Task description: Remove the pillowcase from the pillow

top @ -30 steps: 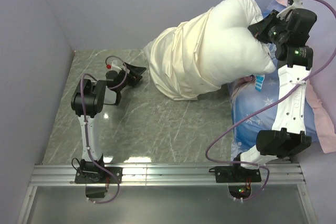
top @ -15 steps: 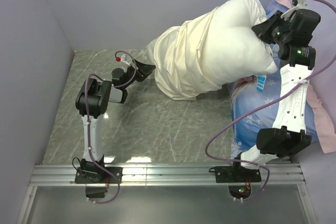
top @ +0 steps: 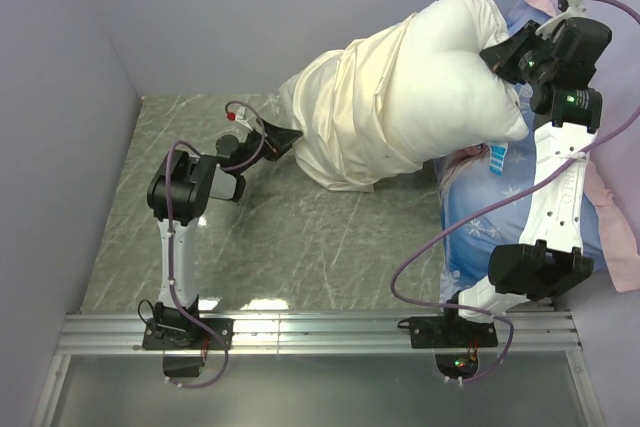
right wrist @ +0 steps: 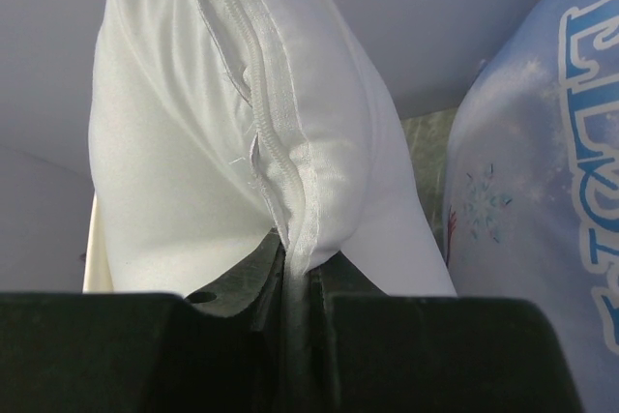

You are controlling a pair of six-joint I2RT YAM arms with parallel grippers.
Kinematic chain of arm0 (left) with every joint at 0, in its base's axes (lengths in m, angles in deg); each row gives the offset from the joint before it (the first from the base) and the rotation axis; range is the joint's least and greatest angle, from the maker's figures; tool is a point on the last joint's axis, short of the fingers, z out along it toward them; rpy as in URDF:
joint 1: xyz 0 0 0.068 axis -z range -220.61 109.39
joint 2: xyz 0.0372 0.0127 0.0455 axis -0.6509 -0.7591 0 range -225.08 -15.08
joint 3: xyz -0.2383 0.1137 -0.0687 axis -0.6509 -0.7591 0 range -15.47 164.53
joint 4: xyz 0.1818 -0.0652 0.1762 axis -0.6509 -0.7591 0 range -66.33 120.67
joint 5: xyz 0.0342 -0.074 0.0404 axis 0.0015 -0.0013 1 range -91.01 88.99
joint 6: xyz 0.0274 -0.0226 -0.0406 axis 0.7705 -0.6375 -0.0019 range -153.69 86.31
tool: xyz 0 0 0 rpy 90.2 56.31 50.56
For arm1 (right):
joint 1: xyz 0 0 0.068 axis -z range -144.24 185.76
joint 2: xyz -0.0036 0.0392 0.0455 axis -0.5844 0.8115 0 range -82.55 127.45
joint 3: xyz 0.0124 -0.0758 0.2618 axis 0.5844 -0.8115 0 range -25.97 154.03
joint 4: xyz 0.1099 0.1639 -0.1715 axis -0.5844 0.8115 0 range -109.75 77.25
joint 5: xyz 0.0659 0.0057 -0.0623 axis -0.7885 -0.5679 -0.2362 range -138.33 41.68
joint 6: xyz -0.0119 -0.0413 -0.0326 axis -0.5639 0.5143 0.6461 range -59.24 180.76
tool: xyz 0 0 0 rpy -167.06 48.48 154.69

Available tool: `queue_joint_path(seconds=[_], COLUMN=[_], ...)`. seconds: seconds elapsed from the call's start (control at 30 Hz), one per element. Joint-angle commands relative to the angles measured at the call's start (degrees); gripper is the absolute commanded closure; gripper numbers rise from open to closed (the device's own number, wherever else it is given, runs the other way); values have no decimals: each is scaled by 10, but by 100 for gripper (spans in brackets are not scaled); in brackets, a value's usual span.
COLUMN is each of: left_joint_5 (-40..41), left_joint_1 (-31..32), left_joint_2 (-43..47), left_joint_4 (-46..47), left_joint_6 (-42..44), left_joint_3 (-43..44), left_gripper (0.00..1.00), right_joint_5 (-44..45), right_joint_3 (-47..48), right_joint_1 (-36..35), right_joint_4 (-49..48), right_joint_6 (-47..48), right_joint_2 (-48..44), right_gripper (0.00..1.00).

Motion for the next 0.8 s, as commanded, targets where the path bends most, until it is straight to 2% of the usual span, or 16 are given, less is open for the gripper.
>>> queue_joint_path(seconds=[0.0,0.03,0.07,0.17,0.3,0.43,0.57,0.6,0.67,0.7,0.73,0.77], left_joint_5=[-14,-22,-25,-16,-23,-39,-47,-51,-52,-45,-38,-29], left_joint_1=[-12,-13,-14,-12,-10,-2,5,6,10,10,10,8], left_joint_2=[-5,-5,4,18,5,-13,-17,-16,-11,-9,-4,8], left_joint_4=[199,194,143,75,61,70,79,70,31,17,0,-52], left_joint_6=[-48,-44,-29,20,21,10,7,12,29,35,49,58], left_joint_3=[-19,-19,-18,-24,-2,31,44,50,63,64,65,64], left_gripper=[12,14,15,16,21,35,38,41,50,71,86,96], right_joint_5=[-13,-14,-17,-16,-21,-18,-19,-21,-21,-21,-19,-17], right_joint_3=[-2,-1,0,-2,-4,-8,-11,-14,-17,-17,-17,-15], right_joint_1=[6,6,6,6,6,6,7,6,6,7,7,7], right_joint_4=[-23,-24,-24,-22,-28,-29,-33,-35,-37,-37,-37,-36], right_joint_6=[-2,-3,-4,-2,-7,-7,-10,-11,-13,-13,-12,-13], right_joint_2=[-13,-13,-12,-15,-19,-22,-25,-26,-29,-33,-33,-36], right_gripper=[100,100,100,100,100,100,100,100,100,100,100,100])
